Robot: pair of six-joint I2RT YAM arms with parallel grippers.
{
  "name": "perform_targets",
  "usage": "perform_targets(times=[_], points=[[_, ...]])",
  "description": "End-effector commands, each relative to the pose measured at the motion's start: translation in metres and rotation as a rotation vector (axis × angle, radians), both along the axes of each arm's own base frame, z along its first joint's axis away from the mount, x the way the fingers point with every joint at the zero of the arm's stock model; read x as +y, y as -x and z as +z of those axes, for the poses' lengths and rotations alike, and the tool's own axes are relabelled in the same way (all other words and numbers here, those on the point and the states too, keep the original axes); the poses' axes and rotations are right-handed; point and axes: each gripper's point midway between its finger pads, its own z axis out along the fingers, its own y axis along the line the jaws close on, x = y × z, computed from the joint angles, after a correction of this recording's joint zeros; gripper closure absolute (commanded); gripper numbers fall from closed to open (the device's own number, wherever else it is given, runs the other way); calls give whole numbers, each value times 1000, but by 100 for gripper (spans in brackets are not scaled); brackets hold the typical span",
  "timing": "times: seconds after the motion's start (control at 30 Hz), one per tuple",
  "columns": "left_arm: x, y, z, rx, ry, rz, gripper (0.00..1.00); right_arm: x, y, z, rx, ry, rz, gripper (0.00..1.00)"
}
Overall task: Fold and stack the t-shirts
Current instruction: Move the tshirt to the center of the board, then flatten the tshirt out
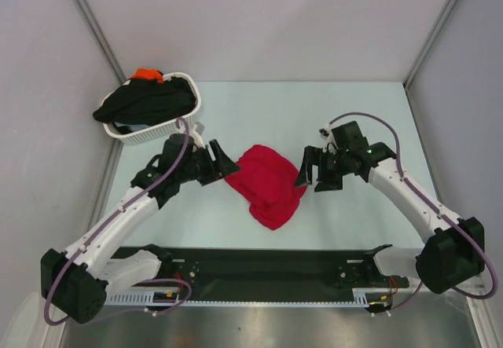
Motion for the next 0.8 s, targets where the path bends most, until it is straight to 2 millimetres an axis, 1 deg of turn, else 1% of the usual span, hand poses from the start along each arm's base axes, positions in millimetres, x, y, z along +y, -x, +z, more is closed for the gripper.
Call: perform_targets(times=[0.0,0.03,0.07,0.1,0.13,0.17,0.2,0.23,0.27,0.33,0.4,0.47,0.5,0.53,0.6,0.67,0.73,0.77], points=[[-17,32,-40,115,-89,-183,34,9,16,-26,53,22,72,18],[-32,46,-49,131,-102,-254,29,9,20,-32,65,31,75,19],[-42,54,-55,150,-98,-301,27,11,25,-38,80,28,82,20],[-52,63,-72,208,-103,-351,24,12,30,-51,100,18,82,21],[-63,76,-80,225,-106,-409,21,15,32,-56,128,0,66,23],[-69,79,-89,232,-106,-435,21,20,37,-60,147,-26,78,25],[-72,83,-106,263,-133,-459,21,24,39,-69,152,-50,80,27],[-75,86,-113,269,-142,-477,26,28,40,-76,177,-63,77,31],[-77,85,-121,271,-148,-479,30,30,41,-80,186,-71,75,34],[-73,81,-138,278,-188,-457,40,33,42,-92,196,-90,63,34],[-73,78,-144,274,-200,-451,43,35,37,-96,173,-104,56,35],[-73,77,-154,288,-202,-443,44,35,38,-104,188,-99,49,37],[-76,76,-153,287,-188,-441,44,36,35,-105,182,-102,49,38],[-79,73,-153,274,-177,-440,44,38,33,-105,178,-102,49,41],[-80,69,-154,266,-181,-424,44,38,30,-112,191,-94,45,44],[-79,64,-160,277,-193,-393,48,38,27,-119,199,-75,33,47],[-79,61,-165,287,-191,-378,54,35,24,-123,198,-51,14,48],[-79,61,-167,293,-192,-373,55,36,21,-123,193,-49,12,49]])
